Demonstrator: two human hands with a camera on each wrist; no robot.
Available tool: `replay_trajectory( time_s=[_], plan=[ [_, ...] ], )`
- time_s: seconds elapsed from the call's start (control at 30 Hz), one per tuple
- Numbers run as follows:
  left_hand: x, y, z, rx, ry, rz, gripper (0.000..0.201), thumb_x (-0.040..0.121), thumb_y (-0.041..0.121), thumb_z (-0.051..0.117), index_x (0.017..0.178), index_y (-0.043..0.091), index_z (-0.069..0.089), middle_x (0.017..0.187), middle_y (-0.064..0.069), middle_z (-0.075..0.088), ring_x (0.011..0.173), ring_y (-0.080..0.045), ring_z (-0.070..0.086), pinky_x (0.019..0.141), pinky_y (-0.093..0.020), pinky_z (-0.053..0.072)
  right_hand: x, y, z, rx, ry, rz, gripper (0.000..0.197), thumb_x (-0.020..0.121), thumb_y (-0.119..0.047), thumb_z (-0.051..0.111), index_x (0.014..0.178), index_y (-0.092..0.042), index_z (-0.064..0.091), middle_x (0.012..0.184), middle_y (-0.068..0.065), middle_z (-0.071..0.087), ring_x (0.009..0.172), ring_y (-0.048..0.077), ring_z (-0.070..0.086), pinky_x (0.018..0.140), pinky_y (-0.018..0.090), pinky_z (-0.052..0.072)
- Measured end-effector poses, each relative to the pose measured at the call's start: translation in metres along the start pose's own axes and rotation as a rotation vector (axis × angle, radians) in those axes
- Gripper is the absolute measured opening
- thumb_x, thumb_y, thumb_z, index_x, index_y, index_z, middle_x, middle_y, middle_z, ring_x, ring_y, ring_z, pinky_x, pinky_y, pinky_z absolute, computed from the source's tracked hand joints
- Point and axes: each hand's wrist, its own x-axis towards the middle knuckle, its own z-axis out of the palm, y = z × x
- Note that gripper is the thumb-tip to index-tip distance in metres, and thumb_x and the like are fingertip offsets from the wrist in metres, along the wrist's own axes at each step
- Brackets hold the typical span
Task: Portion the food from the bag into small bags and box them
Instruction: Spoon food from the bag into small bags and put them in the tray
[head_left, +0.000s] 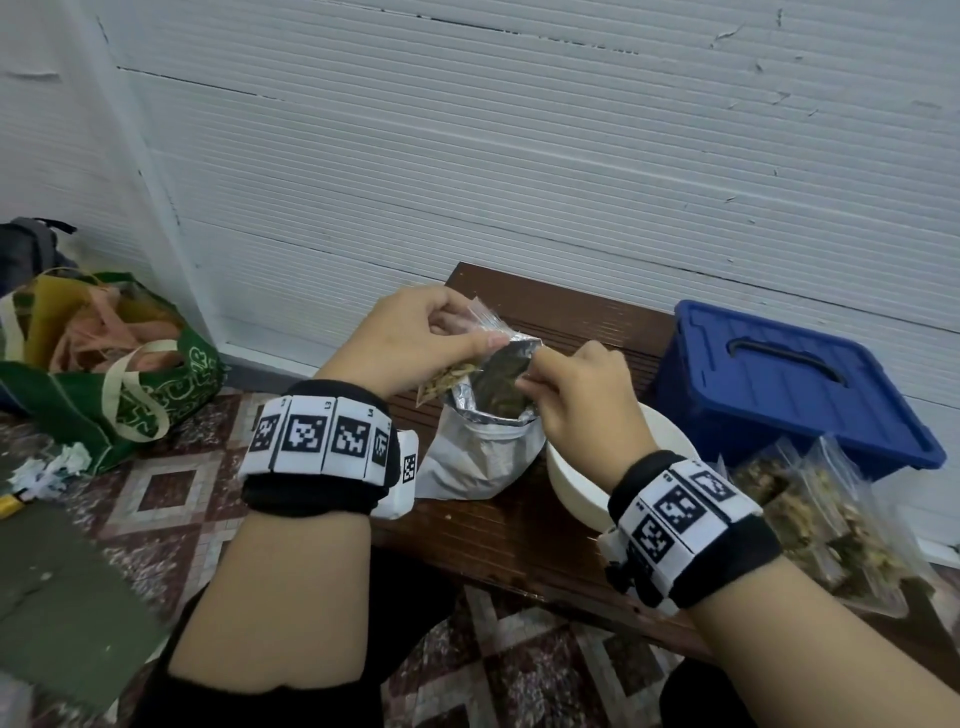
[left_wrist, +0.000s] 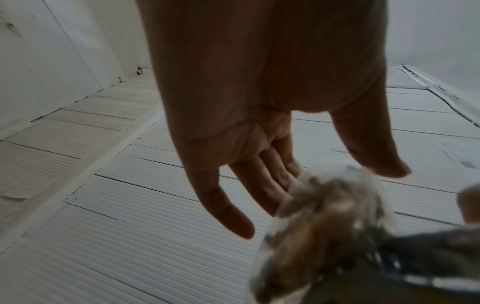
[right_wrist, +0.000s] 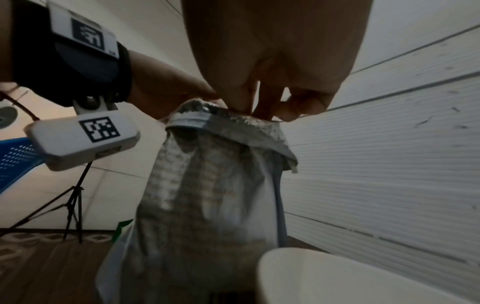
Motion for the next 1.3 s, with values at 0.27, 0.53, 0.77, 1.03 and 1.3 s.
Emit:
replay_trajectory(
  time_s=[0.27, 0.53, 0.77, 1.03, 1.3],
  plan=[
    [0.0, 0.001, 0.0, 0.028, -0.028, 0.0, 0.048, 0.07, 0.052, 0.075, 0.108, 0.025, 0.066, 0.101, 0.009, 0.069, 0.097, -0.005, 0.063, 0.087, -0.028, 0.052, 0.007, 0.002, -0.004, 0.453, 0.033, 0.43, 0.021, 0.091, -0.016, 0.06, 0.073, -0.007, 0.053, 0.07, 0.011, 0.064, 0.071, 0.027, 0.059, 0.067, 0.034, 0.045],
    [-0.004, 0.007, -0.003, -0.008, 0.048, 0.016, 0.039, 0.073, 0.048, 0.075, 0.104, 0.026, 0.064, 0.095, 0.015, 0.064, 0.089, 0.004, 0.059, 0.071, -0.011, 0.044, 0.012, 0.016, -0.021, 0.553, 0.302, 0.807, 0.017, 0.096, -0.019, 0.053, 0.082, -0.009, 0.055, 0.062, -0.008, 0.058, 0.058, 0.003, 0.049, 0.05, 0.005, 0.037],
    [-0.008, 0.008, -0.012, -0.032, 0.03, 0.023, 0.041, 0.066, 0.04, 0.081, 0.103, 0.03, 0.068, 0.092, 0.015, 0.067, 0.084, 0.006, 0.061, 0.073, -0.012, 0.046, 0.02, 0.028, -0.042, 0.513, 0.415, 0.917, 0.029, 0.095, -0.019, 0.054, 0.067, -0.016, 0.044, 0.061, -0.01, 0.045, 0.056, -0.001, 0.042, 0.054, 0.018, 0.035],
    [-0.006, 0.01, -0.008, 0.02, -0.024, 0.047, 0.049, 0.062, 0.033, 0.087, 0.106, 0.025, 0.067, 0.088, 0.016, 0.066, 0.072, 0.015, 0.059, 0.064, 0.001, 0.043, 0.039, 0.042, -0.069, 0.507, 0.548, 0.903, 0.033, 0.092, -0.02, 0.056, 0.065, -0.019, 0.037, 0.077, 0.009, 0.057, 0.067, 0.014, 0.053, 0.061, 0.02, 0.042],
    [-0.007, 0.018, 0.0, 0.053, -0.027, 0.073, 0.046, 0.061, 0.033, 0.087, 0.102, 0.028, 0.066, 0.091, 0.017, 0.063, 0.08, 0.008, 0.058, 0.061, 0.003, 0.04, 0.053, 0.009, -0.066, 0.492, 0.502, 0.694, 0.026, 0.094, -0.021, 0.054, 0.07, -0.024, 0.043, 0.088, 0.018, 0.067, 0.084, 0.029, 0.065, 0.077, 0.037, 0.05]
  ],
)
